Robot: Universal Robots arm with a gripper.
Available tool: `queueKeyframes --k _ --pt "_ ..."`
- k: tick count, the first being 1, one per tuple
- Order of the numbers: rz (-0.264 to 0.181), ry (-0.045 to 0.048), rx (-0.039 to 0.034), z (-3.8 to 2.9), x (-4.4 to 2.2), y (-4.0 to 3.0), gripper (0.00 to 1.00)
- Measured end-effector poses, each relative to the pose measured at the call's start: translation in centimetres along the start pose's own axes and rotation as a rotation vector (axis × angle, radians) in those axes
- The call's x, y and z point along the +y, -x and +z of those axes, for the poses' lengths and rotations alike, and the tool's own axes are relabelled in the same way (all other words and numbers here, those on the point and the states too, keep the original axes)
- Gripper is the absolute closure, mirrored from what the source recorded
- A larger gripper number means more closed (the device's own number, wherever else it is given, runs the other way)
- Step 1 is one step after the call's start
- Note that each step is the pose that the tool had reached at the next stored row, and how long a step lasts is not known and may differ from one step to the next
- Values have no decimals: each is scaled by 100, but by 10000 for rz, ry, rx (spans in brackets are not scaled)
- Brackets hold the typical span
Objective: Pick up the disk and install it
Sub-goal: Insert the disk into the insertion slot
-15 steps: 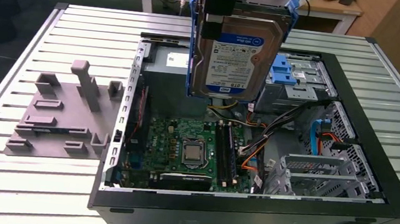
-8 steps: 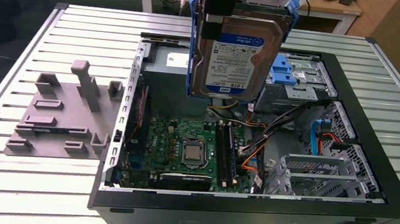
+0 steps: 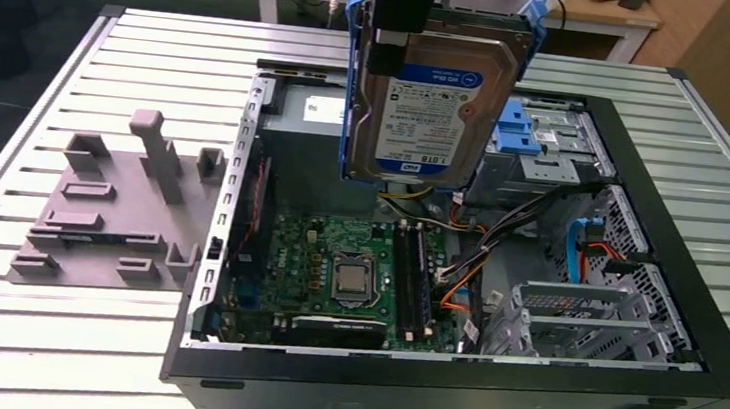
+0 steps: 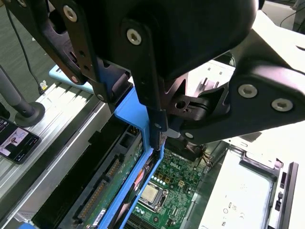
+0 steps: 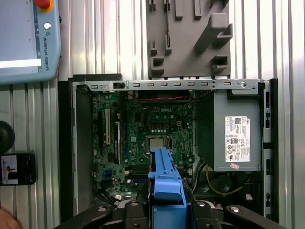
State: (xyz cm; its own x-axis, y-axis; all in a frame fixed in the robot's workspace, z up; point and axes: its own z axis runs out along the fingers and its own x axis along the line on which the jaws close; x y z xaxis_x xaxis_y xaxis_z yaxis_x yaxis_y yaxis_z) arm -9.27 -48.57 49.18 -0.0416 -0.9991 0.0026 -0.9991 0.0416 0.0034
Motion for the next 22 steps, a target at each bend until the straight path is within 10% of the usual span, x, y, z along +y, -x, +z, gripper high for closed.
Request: queueKeyframes --k 22 --pt "1 1 0 1 -78 -87 64"
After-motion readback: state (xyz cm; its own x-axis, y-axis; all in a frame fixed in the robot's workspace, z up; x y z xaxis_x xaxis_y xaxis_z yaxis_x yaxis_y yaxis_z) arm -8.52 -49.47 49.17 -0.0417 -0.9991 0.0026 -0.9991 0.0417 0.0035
